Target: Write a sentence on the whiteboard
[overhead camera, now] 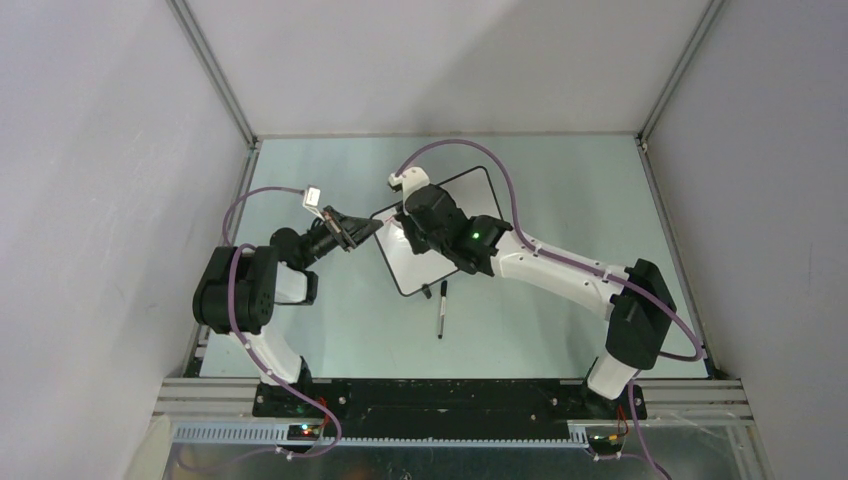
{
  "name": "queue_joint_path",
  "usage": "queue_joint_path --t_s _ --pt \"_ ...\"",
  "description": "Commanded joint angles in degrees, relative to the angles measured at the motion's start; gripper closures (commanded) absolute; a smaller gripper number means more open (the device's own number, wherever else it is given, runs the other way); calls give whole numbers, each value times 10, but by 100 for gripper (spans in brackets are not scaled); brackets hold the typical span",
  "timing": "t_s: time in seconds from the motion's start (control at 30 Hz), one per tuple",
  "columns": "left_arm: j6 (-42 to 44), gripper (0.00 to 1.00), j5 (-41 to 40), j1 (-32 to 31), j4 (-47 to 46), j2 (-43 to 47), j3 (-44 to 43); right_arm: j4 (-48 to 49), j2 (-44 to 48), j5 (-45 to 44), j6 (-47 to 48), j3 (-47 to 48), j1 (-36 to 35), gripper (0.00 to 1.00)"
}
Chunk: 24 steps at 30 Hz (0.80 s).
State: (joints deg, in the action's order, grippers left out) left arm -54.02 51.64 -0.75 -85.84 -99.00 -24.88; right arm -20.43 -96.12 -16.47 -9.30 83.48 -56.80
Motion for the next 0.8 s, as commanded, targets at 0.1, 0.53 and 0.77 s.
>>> queue_joint_path --t_s 0.1,0.53,0.77 --pt "0 100 20 -12 -19 6 -9 8 -4 -2 8 34 -2 100" --pt "0 100 20 -12 -19 6 -8 -1 -18 -13 7 40 -2 100" --pt "-1 100 21 -12 -19 6 -9 -7 -12 -17 7 34 -2 100"
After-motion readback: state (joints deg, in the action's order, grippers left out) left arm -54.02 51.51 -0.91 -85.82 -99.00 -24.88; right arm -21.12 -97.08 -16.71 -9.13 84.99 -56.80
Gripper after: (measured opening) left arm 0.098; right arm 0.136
